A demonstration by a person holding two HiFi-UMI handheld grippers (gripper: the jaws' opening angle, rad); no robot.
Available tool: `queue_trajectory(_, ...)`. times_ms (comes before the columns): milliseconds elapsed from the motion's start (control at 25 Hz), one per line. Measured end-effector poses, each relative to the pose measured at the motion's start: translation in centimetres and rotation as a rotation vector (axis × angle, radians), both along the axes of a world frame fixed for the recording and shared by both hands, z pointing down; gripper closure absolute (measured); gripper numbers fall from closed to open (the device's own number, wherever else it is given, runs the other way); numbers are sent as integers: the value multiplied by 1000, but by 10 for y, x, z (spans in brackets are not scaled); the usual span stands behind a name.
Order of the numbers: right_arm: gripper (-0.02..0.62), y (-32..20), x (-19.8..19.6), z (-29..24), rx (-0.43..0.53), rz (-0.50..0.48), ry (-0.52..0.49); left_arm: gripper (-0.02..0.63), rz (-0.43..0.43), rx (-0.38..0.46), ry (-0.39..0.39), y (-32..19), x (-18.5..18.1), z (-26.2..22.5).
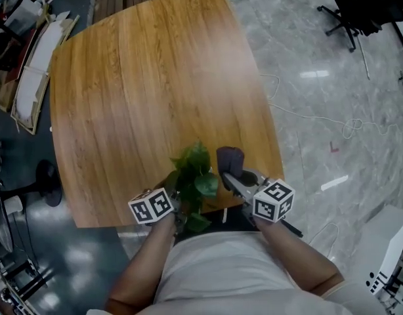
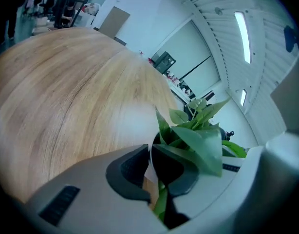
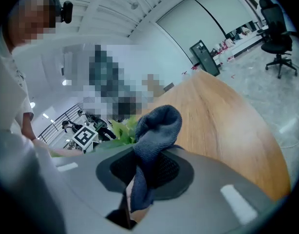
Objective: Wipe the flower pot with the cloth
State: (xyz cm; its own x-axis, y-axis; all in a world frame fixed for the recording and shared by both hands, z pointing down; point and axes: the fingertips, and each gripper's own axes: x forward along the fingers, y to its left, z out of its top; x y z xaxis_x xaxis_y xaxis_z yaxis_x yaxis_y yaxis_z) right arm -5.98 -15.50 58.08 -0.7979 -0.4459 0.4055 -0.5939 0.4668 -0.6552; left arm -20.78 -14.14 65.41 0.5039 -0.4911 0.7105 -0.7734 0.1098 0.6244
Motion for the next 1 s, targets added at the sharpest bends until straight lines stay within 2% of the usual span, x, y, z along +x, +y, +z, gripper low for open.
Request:
queue_trajectory(160, 532, -6, 14, -23, 31, 27, 3, 580, 67, 43, -69, -4, 5, -10)
queue_trajectory(280, 532, -9, 24, -41, 51, 43, 4, 567, 100, 44, -40, -2, 20, -16)
queue_trajectory(400, 532, -8, 30, -57, 71, 46, 2, 508, 115, 61, -36, -2, 28, -25)
queue_trajectory(600, 532, -9, 27, -81, 116, 36, 7, 495, 132, 110, -36, -5, 26, -46)
queue_trajectory(880, 532, -16, 18, -129, 184, 20, -7, 495, 130, 237, -60, -16, 11, -101)
queue_trajectory(1000, 532, -22, 11, -163, 242, 5, -20, 495, 121, 307, -76, -25, 3, -134)
